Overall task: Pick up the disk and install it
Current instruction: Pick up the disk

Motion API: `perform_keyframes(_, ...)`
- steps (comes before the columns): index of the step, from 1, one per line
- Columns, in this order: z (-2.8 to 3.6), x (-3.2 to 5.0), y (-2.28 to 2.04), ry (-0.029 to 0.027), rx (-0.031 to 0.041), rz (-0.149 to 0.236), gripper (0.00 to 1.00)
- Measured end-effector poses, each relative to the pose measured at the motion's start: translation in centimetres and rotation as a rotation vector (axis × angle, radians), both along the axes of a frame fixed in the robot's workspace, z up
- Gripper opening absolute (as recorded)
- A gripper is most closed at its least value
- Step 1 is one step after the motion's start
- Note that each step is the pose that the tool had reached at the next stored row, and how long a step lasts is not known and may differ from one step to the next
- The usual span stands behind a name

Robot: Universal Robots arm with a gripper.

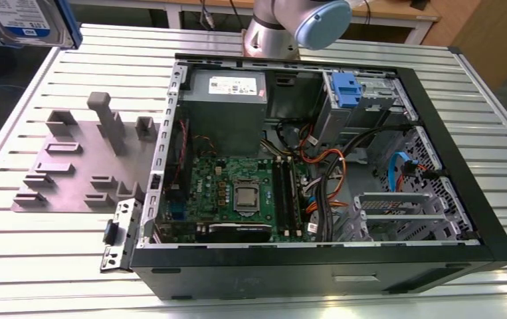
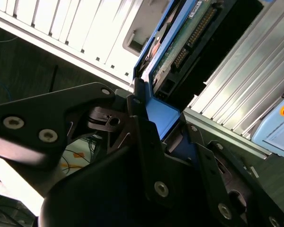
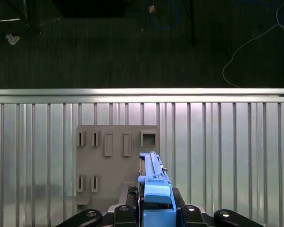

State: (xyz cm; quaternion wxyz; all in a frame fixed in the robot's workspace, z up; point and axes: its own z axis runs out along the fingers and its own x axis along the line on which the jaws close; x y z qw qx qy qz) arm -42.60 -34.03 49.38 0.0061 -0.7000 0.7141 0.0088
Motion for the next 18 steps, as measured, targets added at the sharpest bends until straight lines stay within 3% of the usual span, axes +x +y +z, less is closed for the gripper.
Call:
perform_keyframes(4, 0.0, 0.03, -0.22, -0.0001, 0.0, 0.0, 0.36)
perform_keyframes(18, 0.0, 1.02, -0.25, 0.0, 0.0, 0.0, 0.36)
